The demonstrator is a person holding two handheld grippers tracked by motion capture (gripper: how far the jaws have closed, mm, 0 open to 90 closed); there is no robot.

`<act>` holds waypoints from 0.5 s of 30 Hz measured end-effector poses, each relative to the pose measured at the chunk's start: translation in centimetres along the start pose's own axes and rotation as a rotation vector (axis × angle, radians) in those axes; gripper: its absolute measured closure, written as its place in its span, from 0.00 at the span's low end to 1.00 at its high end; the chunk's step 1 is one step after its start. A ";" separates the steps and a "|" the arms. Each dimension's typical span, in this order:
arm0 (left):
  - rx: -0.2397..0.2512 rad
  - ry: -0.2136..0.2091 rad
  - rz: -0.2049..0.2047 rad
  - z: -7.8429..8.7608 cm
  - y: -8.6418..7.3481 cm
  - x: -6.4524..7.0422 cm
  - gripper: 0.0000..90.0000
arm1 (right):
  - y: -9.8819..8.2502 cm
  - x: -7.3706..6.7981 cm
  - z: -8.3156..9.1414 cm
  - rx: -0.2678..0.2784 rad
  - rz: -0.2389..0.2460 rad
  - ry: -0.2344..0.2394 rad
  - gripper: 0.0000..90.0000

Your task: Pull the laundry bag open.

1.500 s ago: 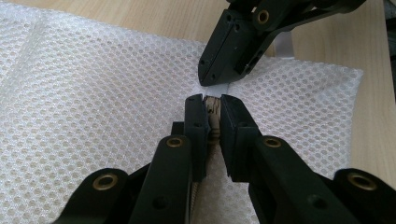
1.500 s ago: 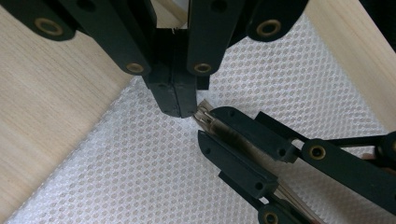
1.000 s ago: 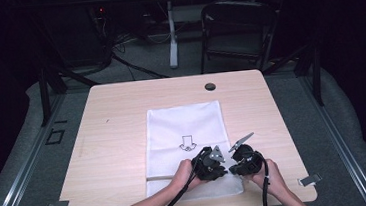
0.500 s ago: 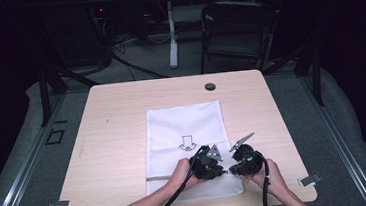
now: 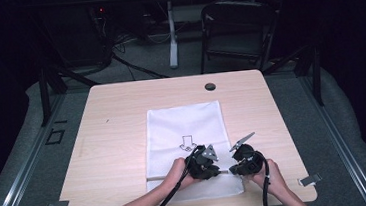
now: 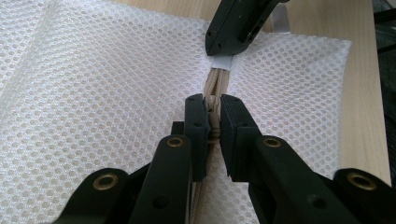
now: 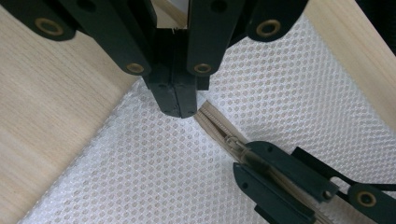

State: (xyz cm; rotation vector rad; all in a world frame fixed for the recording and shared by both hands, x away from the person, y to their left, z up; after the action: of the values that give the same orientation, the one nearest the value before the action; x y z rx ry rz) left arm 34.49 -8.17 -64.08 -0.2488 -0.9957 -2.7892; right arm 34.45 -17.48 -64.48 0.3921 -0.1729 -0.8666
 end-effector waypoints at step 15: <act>-0.017 -0.003 -0.015 1.0 -1.0 -0.1 0.91 | 0.0 0.0 0.0 0.006 0.000 -0.001 1.00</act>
State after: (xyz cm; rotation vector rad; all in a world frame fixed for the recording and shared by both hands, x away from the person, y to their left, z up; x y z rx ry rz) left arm 34.45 -6.79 -63.95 -0.2483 -0.9784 -2.8126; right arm 34.45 -17.42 -64.48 0.3970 -0.1762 -0.8665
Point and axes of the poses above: each handheld gripper's, and its own axes: z roughly backward along the jaws, y roughly out of its top, x roughly to its right, the point moved 10 cm from there along -z, roughly forward along the jaws, and after that the axes turned 9 degrees about -y, right-handed, at the moved point
